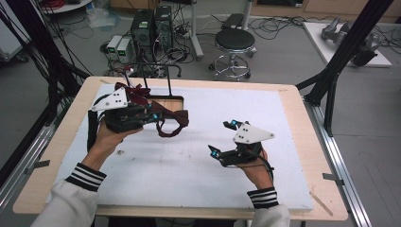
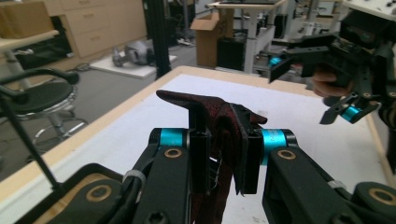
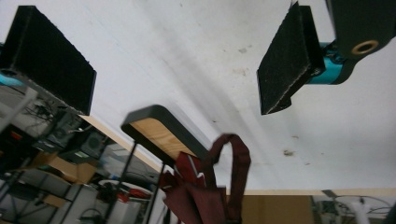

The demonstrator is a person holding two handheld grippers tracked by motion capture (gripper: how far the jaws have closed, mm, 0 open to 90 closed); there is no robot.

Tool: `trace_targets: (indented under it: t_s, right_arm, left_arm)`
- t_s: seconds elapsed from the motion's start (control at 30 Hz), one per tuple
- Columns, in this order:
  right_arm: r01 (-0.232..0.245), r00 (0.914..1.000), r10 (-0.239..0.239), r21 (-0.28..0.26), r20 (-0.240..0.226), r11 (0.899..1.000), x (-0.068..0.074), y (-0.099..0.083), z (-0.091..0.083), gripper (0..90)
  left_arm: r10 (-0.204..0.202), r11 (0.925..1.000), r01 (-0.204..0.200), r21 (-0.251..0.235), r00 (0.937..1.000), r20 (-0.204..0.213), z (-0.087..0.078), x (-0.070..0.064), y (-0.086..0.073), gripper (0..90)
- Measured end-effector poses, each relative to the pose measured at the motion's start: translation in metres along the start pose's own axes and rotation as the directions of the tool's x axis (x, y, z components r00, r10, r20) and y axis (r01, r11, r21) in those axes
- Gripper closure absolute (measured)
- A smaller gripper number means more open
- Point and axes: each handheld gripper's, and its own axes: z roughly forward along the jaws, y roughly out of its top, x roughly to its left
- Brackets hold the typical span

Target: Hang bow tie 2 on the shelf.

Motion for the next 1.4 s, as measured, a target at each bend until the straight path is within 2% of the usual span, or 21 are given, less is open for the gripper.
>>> trace_targets:
  t_s: [0.33, 0.37, 0.4, 0.47, 0.5, 0.53, 0.8, 1.03, 1.13, 1.33, 1.4]
  right_arm:
    - [-0.06, 0.994, 0.064, -0.047, 0.088, 0.997, -0.006, -0.025, -0.027, 11.0]
    - [-0.046, 0.9935, 0.051, -0.057, 0.101, 0.997, -0.008, -0.027, -0.029, 11.0]
    - [-0.07, 0.9917, 0.076, -0.056, 0.104, 0.996, -0.006, -0.029, -0.031, 11.1]
    - [-0.079, 0.9898, 0.087, -0.069, 0.113, 0.994, -0.007, -0.034, -0.034, 11.0]
    - [-0.098, 0.9877, 0.105, -0.066, 0.116, 0.993, -0.006, -0.036, -0.035, 11.0]
    - [-0.092, 0.9866, 0.101, -0.074, 0.128, 0.993, -0.006, -0.038, -0.036, 11.0]
    - [-0.155, 0.9696, 0.177, -0.134, 0.169, 0.979, -0.01, -0.053, -0.042, 11.0]
    - [-0.188, 0.9537, 0.224, -0.183, 0.201, 0.965, -0.011, -0.061, -0.045, 11.0]
    - [-0.2, 0.9454, 0.242, -0.197, 0.218, 0.96, -0.009, -0.066, -0.045, 11.0]
    - [-0.202, 0.9355, 0.251, -0.204, 0.249, 0.958, -0.008, -0.066, -0.047, 11.0]
    - [-0.193, 0.9356, 0.243, -0.206, 0.256, 0.959, -0.008, -0.066, -0.047, 11.0]
  left_arm:
    - [0.008, 0.9988, -0.012, -0.048, 0.996, -0.089, -0.01, 0.008, 0.007, 78.9]
    - [0.009, 0.9985, -0.014, -0.053, 0.9952, -0.097, -0.011, 0.009, 0.007, 78.9]
    - [0.011, 0.9983, -0.017, -0.056, 0.9946, -0.103, -0.012, 0.009, 0.007, 79.0]
    - [0.016, 0.9979, -0.024, -0.06, 0.9918, -0.127, -0.013, 0.01, 0.007, 79.0]
    - [0.013, 0.998, -0.021, -0.059, 0.9908, -0.135, -0.013, 0.011, 0.007, 79.0]
    - [0.009, 0.9979, -0.018, -0.063, 0.9899, -0.141, -0.014, 0.012, 0.007, 79.0]
    - [0.007, 0.9971, -0.023, -0.072, 0.9786, -0.206, -0.021, 0.02, 0.009, 78.9]
    - [0.003, 0.9959, -0.029, -0.086, 0.9577, -0.288, -0.028, 0.029, 0.011, 78.9]
    - [-0.007, 0.9954, -0.023, -0.093, 0.9513, -0.308, -0.03, 0.034, 0.012, 78.9]
    - [-0.025, 0.9917, -0.022, -0.126, 0.9324, -0.361, -0.035, 0.042, 0.014, 78.8]
    - [-0.03, 0.9911, -0.022, -0.131, 0.9229, -0.384, -0.036, 0.044, 0.015, 78.8]
